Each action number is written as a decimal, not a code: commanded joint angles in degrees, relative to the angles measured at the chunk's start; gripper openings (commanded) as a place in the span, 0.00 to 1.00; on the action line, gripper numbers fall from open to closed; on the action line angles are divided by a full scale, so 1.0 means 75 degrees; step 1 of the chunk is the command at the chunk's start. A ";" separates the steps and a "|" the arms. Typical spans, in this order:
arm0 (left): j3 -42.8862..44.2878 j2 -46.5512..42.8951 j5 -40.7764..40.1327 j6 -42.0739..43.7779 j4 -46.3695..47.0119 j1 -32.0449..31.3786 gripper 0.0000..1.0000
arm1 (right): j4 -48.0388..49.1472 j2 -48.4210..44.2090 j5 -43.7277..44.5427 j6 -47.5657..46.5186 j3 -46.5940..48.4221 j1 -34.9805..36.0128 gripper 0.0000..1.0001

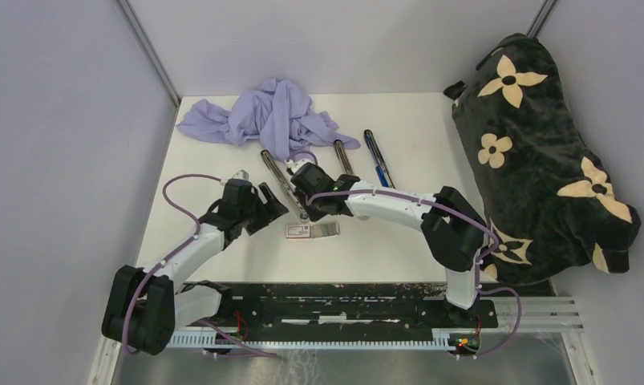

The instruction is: Load the staples into the stapler

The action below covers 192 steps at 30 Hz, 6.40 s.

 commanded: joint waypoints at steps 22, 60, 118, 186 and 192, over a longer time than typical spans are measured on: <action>-0.0375 0.0595 0.1097 -0.0113 0.0787 0.0936 0.85 | 0.2451 0.1371 0.0340 -0.0620 0.1266 -0.0201 0.09; -0.0376 0.0734 0.1168 -0.0099 0.0864 0.0945 0.84 | 0.2507 0.1160 0.0143 -0.0776 0.1149 -0.0278 0.07; -0.0412 0.0620 0.1238 -0.0159 0.0883 0.0936 0.85 | 0.1987 0.1363 0.0057 -0.0564 0.0857 -0.0285 0.15; -0.0037 0.0600 0.0792 -0.0404 0.0837 -0.0518 0.84 | -0.0748 0.0330 -0.0065 0.1672 -0.0399 -0.0512 0.19; -0.0042 0.0604 0.0781 -0.0406 0.0854 -0.0557 0.83 | -0.0714 0.0390 -0.0154 0.1719 -0.0386 -0.0513 0.19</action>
